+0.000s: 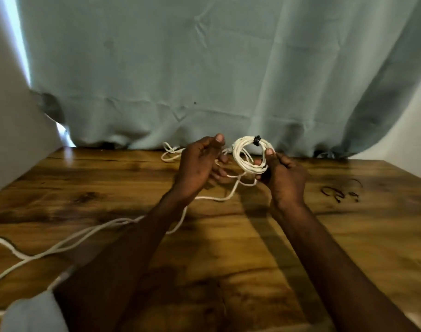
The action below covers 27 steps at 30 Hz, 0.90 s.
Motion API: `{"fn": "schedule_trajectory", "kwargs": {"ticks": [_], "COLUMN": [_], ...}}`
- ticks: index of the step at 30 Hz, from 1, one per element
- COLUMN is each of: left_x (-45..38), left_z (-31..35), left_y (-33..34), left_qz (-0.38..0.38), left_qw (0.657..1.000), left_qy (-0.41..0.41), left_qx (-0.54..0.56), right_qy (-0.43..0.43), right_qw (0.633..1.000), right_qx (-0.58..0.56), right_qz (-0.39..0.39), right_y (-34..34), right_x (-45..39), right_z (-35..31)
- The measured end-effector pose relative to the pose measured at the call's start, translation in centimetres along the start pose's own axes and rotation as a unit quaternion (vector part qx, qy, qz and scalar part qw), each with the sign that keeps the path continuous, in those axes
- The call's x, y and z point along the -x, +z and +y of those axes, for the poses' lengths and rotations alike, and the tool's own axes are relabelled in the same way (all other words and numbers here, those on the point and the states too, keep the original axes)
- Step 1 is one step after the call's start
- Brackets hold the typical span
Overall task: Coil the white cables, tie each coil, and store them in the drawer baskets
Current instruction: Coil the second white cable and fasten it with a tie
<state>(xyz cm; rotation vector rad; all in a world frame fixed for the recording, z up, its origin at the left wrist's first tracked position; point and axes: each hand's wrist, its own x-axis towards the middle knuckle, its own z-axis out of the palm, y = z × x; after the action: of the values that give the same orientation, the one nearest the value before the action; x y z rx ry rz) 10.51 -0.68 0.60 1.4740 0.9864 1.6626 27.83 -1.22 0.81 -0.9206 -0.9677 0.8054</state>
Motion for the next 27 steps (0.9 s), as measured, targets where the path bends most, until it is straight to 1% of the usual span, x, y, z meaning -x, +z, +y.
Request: {"fn": "schedule_trajectory", "kwargs": {"ticks": [2,4,5,7,8,9,10,12,13,16,17,19,21,22,25,27], "left_x": [1.6,3.3,4.1,5.6,6.3,6.8,7.2,7.6,7.8,8.4,8.6,8.8,8.8,8.8,8.7,8.7], "left_z": [-0.1,0.1,0.3,0.4,0.3,0.1,-0.1,-0.5,-0.7,-1.1,-1.2,-1.4,-1.5,-1.6,-1.8,-1.5], "left_y": [1.1,2.5,3.1,4.0,4.4,4.5,4.5,4.1,3.8,2.7,2.4,1.9,1.7,1.6,1.4,1.6], "left_qz": [-0.035,-0.072,-0.089,-0.099,-0.094,-0.084,-0.078,-0.070,-0.063,-0.020,-0.006,0.009,0.013,0.015,0.025,0.022], "left_qw": [0.998,0.985,0.968,0.913,0.885,0.867,0.859,0.855,0.855,0.842,0.838,0.833,0.834,0.835,0.838,0.848], "left_qy": [0.014,0.059,0.095,0.185,0.223,0.247,0.259,0.257,0.247,0.211,0.201,0.182,0.169,0.165,0.150,0.135], "left_qx": [-0.055,-0.148,-0.215,-0.350,-0.398,-0.424,-0.434,-0.445,-0.452,-0.497,-0.508,-0.522,-0.526,-0.525,-0.524,-0.511], "right_qy": [0.038,0.054,0.055,0.048,0.045,0.039,0.035,0.022,0.016,-0.027,-0.050,-0.062,-0.022,-0.007,-0.008,-0.008], "right_qw": [0.997,0.989,0.982,0.960,0.942,0.923,0.904,0.865,0.840,0.729,0.707,0.697,0.688,0.685,0.691,0.692], "right_qx": [0.032,0.095,0.141,0.252,0.313,0.367,0.413,0.494,0.539,0.684,0.705,0.705,0.697,0.694,0.691,0.695], "right_qz": [0.050,0.098,0.111,0.114,0.115,0.111,0.101,0.078,0.063,0.004,-0.024,-0.115,-0.203,-0.222,-0.213,-0.197], "right_y": [-3.8,-7.7,-9.4,-12.0,-13.3,-14.1,-14.9,-15.8,-15.9,-15.1,-14.4,-13.0,-12.3,-12.3,-12.6,-12.6], "right_x": [1.0,2.2,2.7,3.6,4.1,4.5,4.8,5.2,5.3,5.4,5.3,4.9,4.7,4.8,5.1,5.2], "right_z": [-0.1,0.2,0.3,0.4,0.1,-0.1,-0.5,-1.0,-1.1,-1.7,-2.0,-2.0,-1.0,-0.3,1.5,1.8]}}
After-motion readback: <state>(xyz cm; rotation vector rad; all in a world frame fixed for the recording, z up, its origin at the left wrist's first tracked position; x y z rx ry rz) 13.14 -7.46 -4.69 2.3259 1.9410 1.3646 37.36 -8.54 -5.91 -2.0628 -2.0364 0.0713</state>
